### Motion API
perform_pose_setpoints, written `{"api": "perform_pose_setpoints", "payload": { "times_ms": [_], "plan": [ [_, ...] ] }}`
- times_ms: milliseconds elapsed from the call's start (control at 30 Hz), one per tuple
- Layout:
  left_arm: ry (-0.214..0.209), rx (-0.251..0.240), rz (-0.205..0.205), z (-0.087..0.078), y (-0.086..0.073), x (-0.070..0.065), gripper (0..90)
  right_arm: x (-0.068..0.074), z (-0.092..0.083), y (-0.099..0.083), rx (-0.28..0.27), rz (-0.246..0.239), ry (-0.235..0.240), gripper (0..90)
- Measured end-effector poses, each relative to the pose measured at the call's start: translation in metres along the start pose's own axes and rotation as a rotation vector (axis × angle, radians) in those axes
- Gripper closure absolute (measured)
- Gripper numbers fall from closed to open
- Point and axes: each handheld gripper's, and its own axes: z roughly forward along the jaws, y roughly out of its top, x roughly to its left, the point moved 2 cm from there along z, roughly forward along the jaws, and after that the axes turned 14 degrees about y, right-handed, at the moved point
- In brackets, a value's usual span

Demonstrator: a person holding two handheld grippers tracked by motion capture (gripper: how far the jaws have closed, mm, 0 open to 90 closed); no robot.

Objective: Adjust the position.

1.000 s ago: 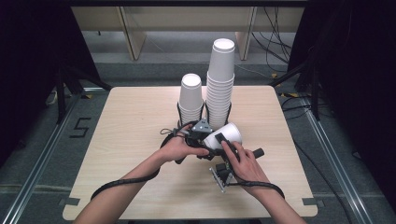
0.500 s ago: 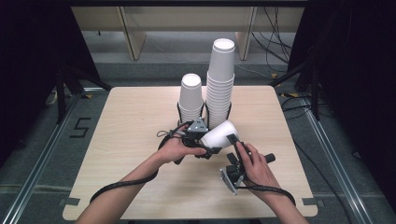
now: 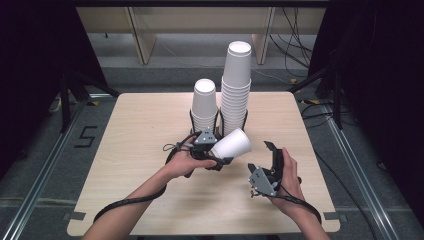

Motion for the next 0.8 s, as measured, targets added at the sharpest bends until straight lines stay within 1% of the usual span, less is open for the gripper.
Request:
{"api": "perform_pose_setpoints", "payload": {
  "times_ms": [33,67,100,133,167,200,267,300,333,367,400,433,467,500,533,567,600,667,767,800],
  "plan": [
    [0.01,-0.003,0.0,-0.001,-0.002,0.001,21.1,-0.002,0.0,-0.002,-0.018,0.074,0.003,4.7],
    [0.01,-0.003,0.0,-0.001,-0.002,0.001,21.1,-0.002,0.0,-0.002,-0.018,0.074,0.003,4.7],
    [0.013,-0.011,-0.003,-0.001,-0.003,0.001,21.2,-0.002,-0.001,-0.004,-0.035,0.154,0.011,4.7],
    [0.013,-0.011,-0.003,-0.001,-0.003,0.001,21.2,-0.002,-0.001,-0.004,-0.035,0.154,0.011,4.7],
    [0.012,-0.02,-0.01,-0.002,-0.004,0.001,21.2,-0.003,0.0,-0.005,-0.045,0.214,0.015,4.7],
    [0.019,-0.024,-0.012,-0.003,-0.005,0.001,21.2,-0.004,0.0,-0.006,-0.054,0.237,0.013,4.7],
    [0.022,-0.03,-0.014,-0.003,-0.005,0.001,21.2,-0.004,0.001,-0.008,-0.068,0.311,0.024,4.7],
    [0.021,-0.041,-0.014,-0.003,-0.006,0.001,21.2,-0.004,0.001,-0.008,-0.075,0.334,0.028,4.7],
    [0.021,-0.041,-0.014,-0.003,-0.006,0.001,21.2,-0.004,0.001,-0.008,-0.075,0.334,0.028,4.7],
    [0.028,-0.041,-0.016,-0.004,-0.007,0.001,21.1,-0.006,0.002,-0.009,-0.099,0.408,0.033,4.7],
    [0.028,-0.041,-0.016,-0.004,-0.007,0.001,21.1,-0.005,0.002,-0.009,-0.105,0.444,0.042,4.7],
    [0.039,-0.054,-0.022,-0.003,-0.008,0.001,21.1,-0.007,0.003,-0.009,-0.121,0.471,0.049,4.7],
    [0.044,-0.051,-0.019,-0.004,-0.008,0.001,21.1,-0.007,0.003,-0.009,-0.128,0.504,0.053,4.7],
    [0.044,-0.051,-0.019,-0.004,-0.008,0.001,21.2,-0.007,0.003,-0.009,-0.128,0.504,0.053,4.7],
    [0.047,-0.055,-0.024,-0.004,-0.009,0.002,21.1,-0.008,0.005,-0.009,-0.156,0.558,0.071,4.4],
    [0.047,-0.055,-0.024,-0.004,-0.009,0.002,21.1,-0.008,0.006,-0.008,-0.167,0.598,0.071,4.3],
    [0.055,-0.064,-0.03,-0.004,-0.01,0.002,21.2,-0.008,0.006,-0.008,-0.176,0.644,0.081,4.3],
    [0.054,-0.064,-0.03,-0.004,-0.01,0.002,21.2,-0.009,0.008,-0.007,-0.194,0.709,0.095,4.2],
    [0.06,-0.069,-0.033,-0.005,-0.011,0.002,21.2,-0.011,0.011,-0.008,-0.231,0.784,0.101,3.8],
    [0.06,-0.07,-0.032,-0.005,-0.011,0.002,21.2,-0.01,0.011,-0.007,-0.232,0.822,0.128,3.5]
  ]
}}
